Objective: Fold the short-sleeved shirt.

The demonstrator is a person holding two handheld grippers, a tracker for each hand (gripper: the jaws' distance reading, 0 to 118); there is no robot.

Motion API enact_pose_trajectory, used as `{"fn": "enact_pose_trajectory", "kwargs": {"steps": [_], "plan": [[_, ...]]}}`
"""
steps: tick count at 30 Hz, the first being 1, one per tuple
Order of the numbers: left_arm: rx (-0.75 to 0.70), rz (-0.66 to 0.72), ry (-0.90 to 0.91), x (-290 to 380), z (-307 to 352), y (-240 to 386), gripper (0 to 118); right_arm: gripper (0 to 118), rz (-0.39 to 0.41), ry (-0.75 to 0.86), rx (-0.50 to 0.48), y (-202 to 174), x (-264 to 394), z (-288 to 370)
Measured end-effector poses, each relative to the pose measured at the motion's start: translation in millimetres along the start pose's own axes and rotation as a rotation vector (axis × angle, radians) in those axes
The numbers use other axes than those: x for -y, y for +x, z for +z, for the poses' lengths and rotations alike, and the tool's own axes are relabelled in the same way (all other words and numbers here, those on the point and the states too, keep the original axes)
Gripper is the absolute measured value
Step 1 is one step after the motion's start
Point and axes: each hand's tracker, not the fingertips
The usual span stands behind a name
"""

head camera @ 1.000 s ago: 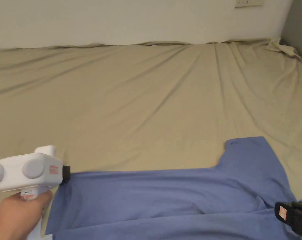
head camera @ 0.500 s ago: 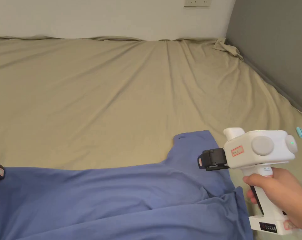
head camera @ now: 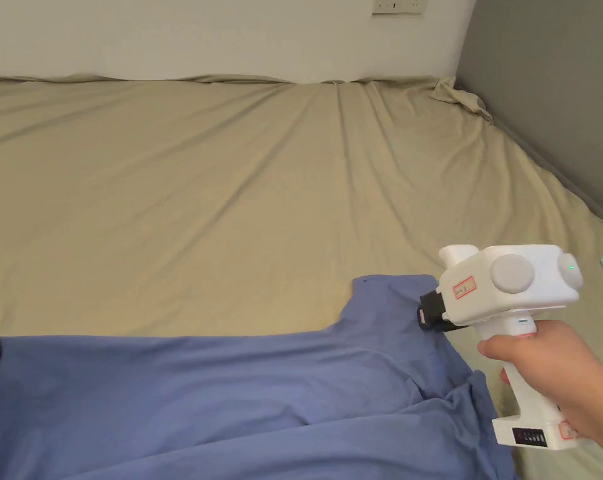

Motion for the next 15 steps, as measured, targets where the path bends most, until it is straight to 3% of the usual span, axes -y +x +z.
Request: {"fn": "enact_pose_trajectory", "kwargs": {"steps": [3, 6, 9, 15], "plan": [[0.032, -0.012, 0.005, 2.4, 18.3, 1.4, 3, 3, 0.005, 0.056, -0.104, -4.0, 8.6, 48.2], [0.069, -0.026, 0.013, 10.8, 45.7, -3.3, 3, 3, 0.098, 0.102, -0.087, -12.8, 32.7, 99.3], [0.096, -0.013, 0.012, 29.7, 73.2, -17.0, 3, 3, 0.132, 0.057, -0.103, -8.4, 63.9, 128.3], [0.1, -0.015, -0.051, 82.9, 100.5, -61.4, 3, 3, 0.128, -0.081, -0.075, -1.5, 131.1, 135.1]]}}
